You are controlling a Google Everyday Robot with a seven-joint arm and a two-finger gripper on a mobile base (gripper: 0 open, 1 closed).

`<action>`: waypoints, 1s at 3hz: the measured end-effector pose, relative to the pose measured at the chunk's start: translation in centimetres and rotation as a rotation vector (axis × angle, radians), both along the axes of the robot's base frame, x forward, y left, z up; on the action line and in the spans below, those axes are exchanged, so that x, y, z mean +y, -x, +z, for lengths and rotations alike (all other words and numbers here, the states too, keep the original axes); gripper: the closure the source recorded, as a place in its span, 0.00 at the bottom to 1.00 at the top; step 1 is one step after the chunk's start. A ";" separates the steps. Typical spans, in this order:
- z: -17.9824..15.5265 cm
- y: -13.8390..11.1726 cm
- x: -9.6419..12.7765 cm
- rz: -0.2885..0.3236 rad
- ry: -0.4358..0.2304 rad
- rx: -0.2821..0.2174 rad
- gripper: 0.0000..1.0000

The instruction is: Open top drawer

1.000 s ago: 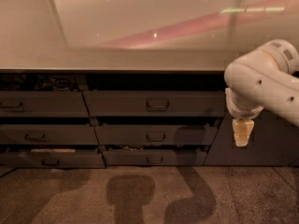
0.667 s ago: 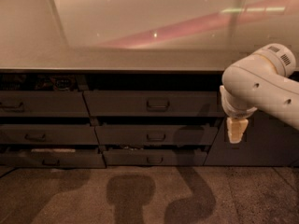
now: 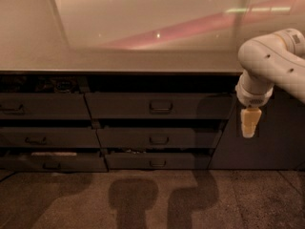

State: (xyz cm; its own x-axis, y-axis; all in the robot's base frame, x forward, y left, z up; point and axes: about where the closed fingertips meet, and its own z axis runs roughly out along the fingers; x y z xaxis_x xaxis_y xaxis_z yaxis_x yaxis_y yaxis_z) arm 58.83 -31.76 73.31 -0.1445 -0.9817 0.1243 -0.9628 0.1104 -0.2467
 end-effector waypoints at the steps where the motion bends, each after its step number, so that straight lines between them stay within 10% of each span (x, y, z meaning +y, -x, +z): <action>1: -1.0 -1.6 -2.2 -0.052 -0.015 0.071 0.00; 3: -2.7 -3.0 0.3 -0.020 0.055 0.116 0.00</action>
Offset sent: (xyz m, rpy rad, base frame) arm 0.0119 -0.0164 -0.0099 0.0119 0.0645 -0.0382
